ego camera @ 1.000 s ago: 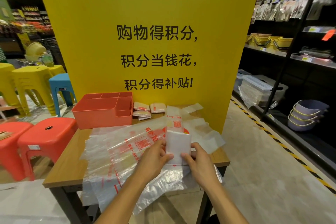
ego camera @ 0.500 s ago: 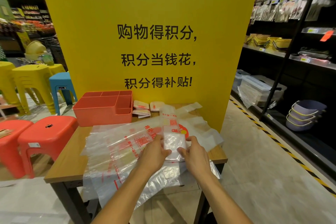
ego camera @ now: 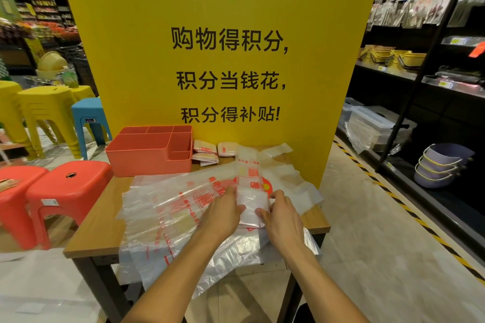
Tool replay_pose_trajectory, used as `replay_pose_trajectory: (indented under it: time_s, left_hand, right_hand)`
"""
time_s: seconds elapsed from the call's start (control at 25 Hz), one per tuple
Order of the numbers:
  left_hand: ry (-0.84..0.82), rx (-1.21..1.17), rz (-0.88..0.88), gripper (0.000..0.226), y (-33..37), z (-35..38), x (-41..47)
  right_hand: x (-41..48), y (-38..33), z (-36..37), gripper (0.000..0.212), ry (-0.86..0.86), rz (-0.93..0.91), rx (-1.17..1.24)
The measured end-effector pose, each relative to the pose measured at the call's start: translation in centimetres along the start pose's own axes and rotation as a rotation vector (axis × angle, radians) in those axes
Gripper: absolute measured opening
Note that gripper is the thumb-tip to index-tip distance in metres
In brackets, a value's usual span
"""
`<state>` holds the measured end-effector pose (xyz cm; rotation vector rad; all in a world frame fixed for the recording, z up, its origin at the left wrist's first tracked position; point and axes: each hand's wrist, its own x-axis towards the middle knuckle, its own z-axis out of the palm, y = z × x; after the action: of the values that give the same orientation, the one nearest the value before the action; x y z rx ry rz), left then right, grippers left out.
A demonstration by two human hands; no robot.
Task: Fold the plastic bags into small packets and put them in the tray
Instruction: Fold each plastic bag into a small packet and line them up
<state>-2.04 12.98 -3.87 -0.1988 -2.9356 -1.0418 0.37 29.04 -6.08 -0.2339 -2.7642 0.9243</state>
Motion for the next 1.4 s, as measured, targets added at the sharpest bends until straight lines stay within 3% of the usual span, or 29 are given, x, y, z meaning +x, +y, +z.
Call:
replay_pose_trajectory:
  time_s: [0.12,0.28,0.48,0.6,0.76,1.04,1.4]
  left_hand:
    - [-0.073,0.044,0.042,0.048,0.4,-0.3,0.3]
    - [-0.054,0.275,0.119,0.056,0.6,-0.9,0.5]
    - [-0.028,0.247,0.141,0.053,-0.6,-0.9,0.2]
    - [0.064,0.276,0.243,0.047,-1.8,-0.5,0.3]
    - [-0.110,0.310,0.393,0.042,-2.9,-0.6,0.6]
    - [-0.234,0.432,0.408,0.086,-2.5,-1.5,0.7]
    - [-0.233,0.544,0.496,0.065,-1.6,-1.3,1.3]
  right_hand:
    - [0.2,0.4,0.0,0.047,-0.015,-0.006,0.010]
    - [0.4,0.4,0.0,0.046,-0.031,-0.008,-0.032]
    - [0.5,0.2,0.2,0.043,-0.023,-0.008,-0.086]
    - [0.4,0.2,0.4,0.040,-0.020,-0.018,-0.081]
    - [0.2,0.3,0.3,0.044,-0.011,-0.033,-0.050]
    - [0.8,0.8,-0.1,0.038,-0.065,-0.053,-0.058]
    - [2.4,1.8,-0.9,0.040,-0.184,-0.165,-0.084]
